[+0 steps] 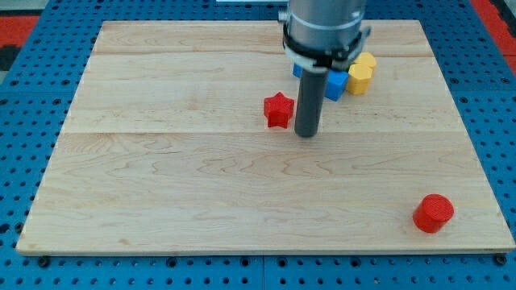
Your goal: Put the red star into the group of blocks
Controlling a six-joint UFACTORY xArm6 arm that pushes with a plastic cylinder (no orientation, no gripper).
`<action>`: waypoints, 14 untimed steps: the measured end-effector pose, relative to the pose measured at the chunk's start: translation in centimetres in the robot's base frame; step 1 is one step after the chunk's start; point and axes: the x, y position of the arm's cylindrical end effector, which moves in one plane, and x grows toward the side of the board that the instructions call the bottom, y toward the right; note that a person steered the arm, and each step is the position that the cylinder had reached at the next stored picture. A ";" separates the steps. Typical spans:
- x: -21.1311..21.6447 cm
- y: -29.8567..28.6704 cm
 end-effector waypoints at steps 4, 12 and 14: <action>0.9 -5.6; -10.7 -12.0; -12.3 -0.6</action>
